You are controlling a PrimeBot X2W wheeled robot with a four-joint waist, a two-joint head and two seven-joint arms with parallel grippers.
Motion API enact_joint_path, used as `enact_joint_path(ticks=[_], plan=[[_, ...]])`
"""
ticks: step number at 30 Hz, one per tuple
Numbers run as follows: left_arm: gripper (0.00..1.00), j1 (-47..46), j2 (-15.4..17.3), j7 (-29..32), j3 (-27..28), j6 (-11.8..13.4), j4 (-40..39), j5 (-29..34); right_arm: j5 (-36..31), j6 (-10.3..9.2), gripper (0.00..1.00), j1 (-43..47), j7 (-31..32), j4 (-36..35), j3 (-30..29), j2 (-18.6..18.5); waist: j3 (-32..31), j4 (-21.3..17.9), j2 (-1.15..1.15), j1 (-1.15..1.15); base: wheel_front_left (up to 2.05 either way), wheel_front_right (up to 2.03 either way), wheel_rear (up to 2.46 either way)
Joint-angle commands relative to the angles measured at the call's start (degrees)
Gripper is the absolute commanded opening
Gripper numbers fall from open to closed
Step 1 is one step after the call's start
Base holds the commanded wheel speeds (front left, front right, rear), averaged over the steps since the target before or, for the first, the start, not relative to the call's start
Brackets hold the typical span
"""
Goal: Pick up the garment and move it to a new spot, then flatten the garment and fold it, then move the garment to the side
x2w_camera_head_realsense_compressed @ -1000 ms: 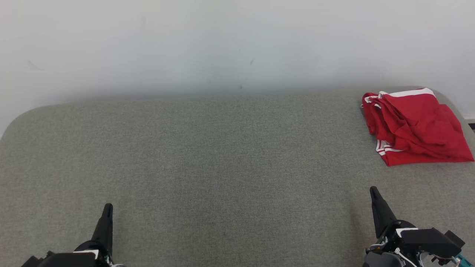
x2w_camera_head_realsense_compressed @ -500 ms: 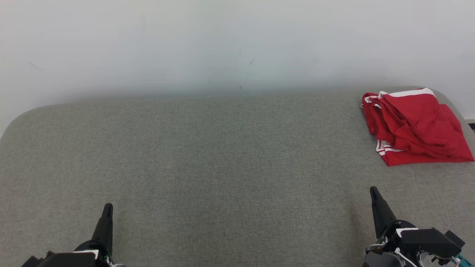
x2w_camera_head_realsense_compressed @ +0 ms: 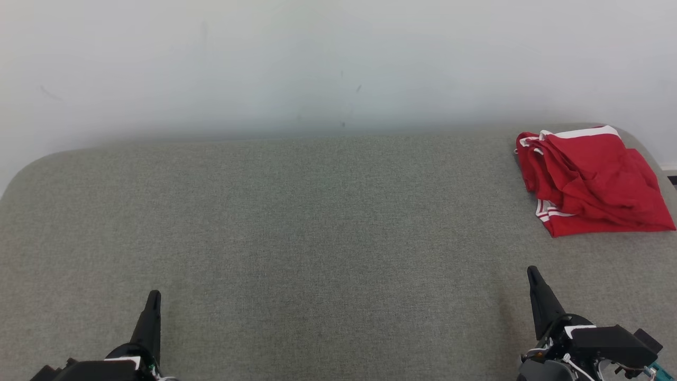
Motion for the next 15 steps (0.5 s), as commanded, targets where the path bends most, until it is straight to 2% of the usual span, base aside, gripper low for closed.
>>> enact_joint_path(ticks=[1, 15], plan=[[0.0, -0.57, 0.03, 0.0, 0.17, -0.23, 0.06, -0.26, -0.13, -0.12, 0.0, -0.42, 0.13, -0.01, -0.04, 0.12, 0.0, 0.0, 0.0, 0.0, 0.0, 0.0, 0.0], [0.0, -0.56, 0.03, 0.0, 0.17, -0.22, 0.05, -0.26, -0.22, -0.12, 0.0, -0.43, 0.21, -0.01, -0.11, 0.18, 0.0, 0.0, 0.0, 0.0, 0.0, 0.0, 0.0]])
